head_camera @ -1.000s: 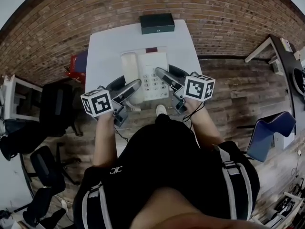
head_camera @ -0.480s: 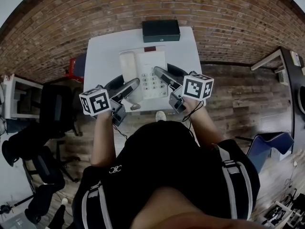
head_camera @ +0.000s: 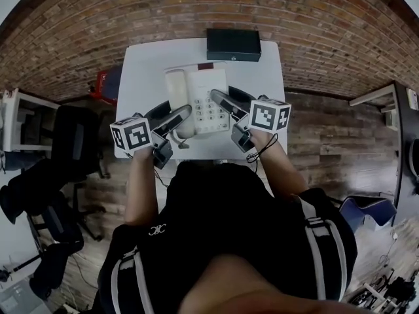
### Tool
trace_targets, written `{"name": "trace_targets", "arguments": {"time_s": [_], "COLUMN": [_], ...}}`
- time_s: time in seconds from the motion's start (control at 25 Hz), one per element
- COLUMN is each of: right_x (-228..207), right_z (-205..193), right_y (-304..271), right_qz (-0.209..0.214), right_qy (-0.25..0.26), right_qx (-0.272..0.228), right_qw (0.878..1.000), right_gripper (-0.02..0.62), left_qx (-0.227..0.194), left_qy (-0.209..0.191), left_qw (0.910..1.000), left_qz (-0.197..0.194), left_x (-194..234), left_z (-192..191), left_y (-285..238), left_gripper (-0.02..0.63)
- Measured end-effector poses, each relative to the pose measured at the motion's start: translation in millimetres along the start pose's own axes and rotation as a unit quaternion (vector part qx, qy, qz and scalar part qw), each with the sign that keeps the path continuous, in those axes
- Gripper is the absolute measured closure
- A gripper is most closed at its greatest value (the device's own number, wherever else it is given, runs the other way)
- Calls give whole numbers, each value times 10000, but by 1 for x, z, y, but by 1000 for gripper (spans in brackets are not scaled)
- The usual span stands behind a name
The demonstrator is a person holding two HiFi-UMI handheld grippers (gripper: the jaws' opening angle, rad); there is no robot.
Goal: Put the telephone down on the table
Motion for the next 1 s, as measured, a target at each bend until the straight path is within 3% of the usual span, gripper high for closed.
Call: {"name": "trace_targets", "arguments": {"time_s": [0.44,1.0], "right_x": [-34,-85], "right_z": [-11,-42], "right_y": [-52,-85], "right_qz": [-294,-678], "right_qy": [-379,-813], "right_qx": [88,90], "right_qw": [9988,9943], "right_gripper": [383,383], "left_qx": [438,1120], "left_qy": [229,531], "left_qw": [9987,9922], "left_qz": [-85,-139], "left_x": [65,133], "left_z": [21,17], "left_y": [-12,-42], "left_gripper": [239,239]}}
Point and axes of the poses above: the fingertips, and each gripper's own axes: y backward along the fingers, x to its left, z out of its top, the point moved 8 cm from there along y, backward along the fingers, and after that the axes turned 12 degrees about z, right-handed, at the moved point
